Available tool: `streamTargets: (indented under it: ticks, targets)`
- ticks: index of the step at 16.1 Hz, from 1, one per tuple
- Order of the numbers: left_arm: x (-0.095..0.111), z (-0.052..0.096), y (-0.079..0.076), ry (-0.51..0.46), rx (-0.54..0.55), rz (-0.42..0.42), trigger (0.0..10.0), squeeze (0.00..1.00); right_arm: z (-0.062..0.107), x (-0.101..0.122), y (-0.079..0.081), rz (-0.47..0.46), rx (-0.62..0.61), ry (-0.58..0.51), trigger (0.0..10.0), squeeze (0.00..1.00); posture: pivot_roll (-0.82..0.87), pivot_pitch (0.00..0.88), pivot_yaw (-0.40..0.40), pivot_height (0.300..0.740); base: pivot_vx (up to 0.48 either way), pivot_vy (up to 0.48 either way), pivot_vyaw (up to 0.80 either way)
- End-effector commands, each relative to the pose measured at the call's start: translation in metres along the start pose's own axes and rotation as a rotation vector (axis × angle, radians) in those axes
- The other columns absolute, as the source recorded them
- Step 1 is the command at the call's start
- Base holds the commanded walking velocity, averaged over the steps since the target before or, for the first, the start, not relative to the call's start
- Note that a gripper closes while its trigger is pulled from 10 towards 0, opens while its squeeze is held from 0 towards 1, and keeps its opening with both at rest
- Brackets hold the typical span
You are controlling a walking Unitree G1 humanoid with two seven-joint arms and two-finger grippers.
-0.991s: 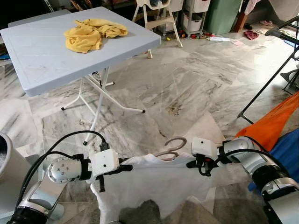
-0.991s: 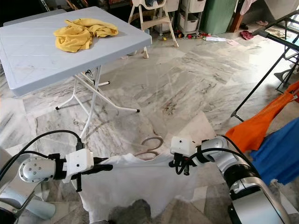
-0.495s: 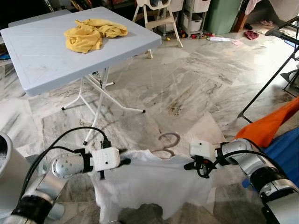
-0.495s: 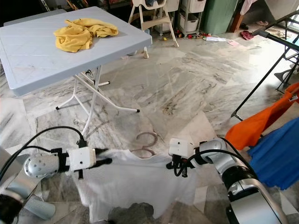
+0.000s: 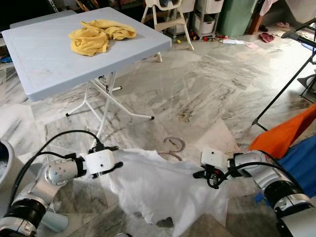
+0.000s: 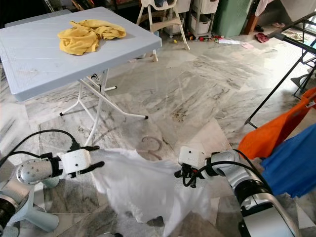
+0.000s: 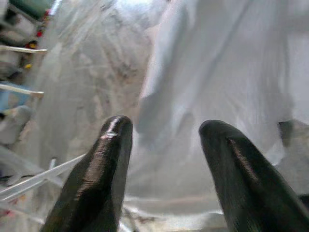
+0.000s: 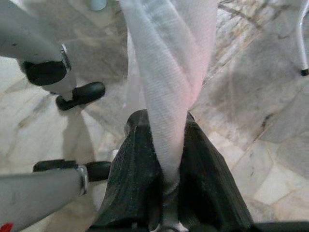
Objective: Hang hanger
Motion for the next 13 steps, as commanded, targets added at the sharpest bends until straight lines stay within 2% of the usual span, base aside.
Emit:
streamTargets:
  ticks: [1, 3, 4, 6, 8, 10, 11, 12, 13]
  targets:
    - [-0.002, 0.006, 0.011, 0.011, 0.039, -0.02, 10.0, 1.0, 0.001, 0.005, -0.005, 0.007, -0.04, -0.031, 0.0, 0.0, -0.06, 0.06, 0.017, 0.74, 0.0, 0.0, 0.0]
    - [-0.004, 0.011, 0.026, 0.011, 0.133, -0.012, 10.0, 1.0, -0.002, 0.005, -0.005, 0.003, -0.071, -0.035, 0.0, 0.0, -0.05, 0.058, 0.018, 0.74, 0.0, 0.0, 0.0]
    - [-0.005, 0.016, 0.038, 0.001, 0.22, 0.026, 10.0, 1.0, -0.005, 0.005, -0.007, -0.008, -0.106, -0.04, 0.0, 0.0, -0.05, 0.058, 0.02, 0.74, 0.0, 0.0, 0.0]
    - [-0.006, 0.021, 0.045, -0.009, 0.308, 0.054, 10.0, 1.0, -0.006, 0.004, -0.008, -0.029, -0.145, -0.045, 0.0, 0.0, -0.05, 0.059, 0.022, 0.74, 0.0, 0.0, 0.0]
    - [-0.004, 0.025, 0.052, -0.073, 0.459, 0.193, 10.0, 1.0, -0.008, 0.002, -0.01, -0.056, -0.212, -0.053, 0.0, 0.0, -0.05, 0.061, 0.025, 0.74, 0.0, 0.0, 0.0]
    - [-0.003, 0.026, 0.05, -0.098, 0.513, 0.248, 10.0, 1.0, -0.009, 0.001, -0.012, -0.079, -0.245, -0.06, 0.0, 0.0, -0.05, 0.06, 0.026, 0.74, 0.0, 0.0, 0.0]
    - [-0.003, 0.027, 0.043, -0.138, 0.61, 0.359, 10.0, 1.0, -0.009, 0.0, -0.016, -0.117, -0.31, -0.072, 0.0, 0.0, -0.05, 0.058, 0.022, 0.74, 0.0, 0.0, 0.0]
    - [-0.002, 0.025, 0.035, -0.159, 0.636, 0.435, 10.0, 1.0, -0.009, -0.001, -0.019, -0.162, -0.354, -0.085, 0.0, 0.0, -0.05, 0.056, 0.018, 0.74, 0.0, 0.0, 0.0]
    - [-0.002, 0.025, 0.03, -0.162, 0.644, 0.462, 10.0, 1.0, -0.01, -0.001, -0.02, -0.182, -0.368, -0.091, 0.0, 0.0, -0.05, 0.056, 0.018, 0.74, 0.0, 0.0, 0.0]
Point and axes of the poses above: a point about 5 cm out from each wrist's last joint towards the gripper, its own z axis pointing back from the gripper into the wrist, its own x axis along the axis of the wrist's last joint, y = z × x, the point moved 5 cm from there along -z, pointing out of the wrist towards the gripper, and after that the axes turned 4 degrees about z, right-handed, at the moved point
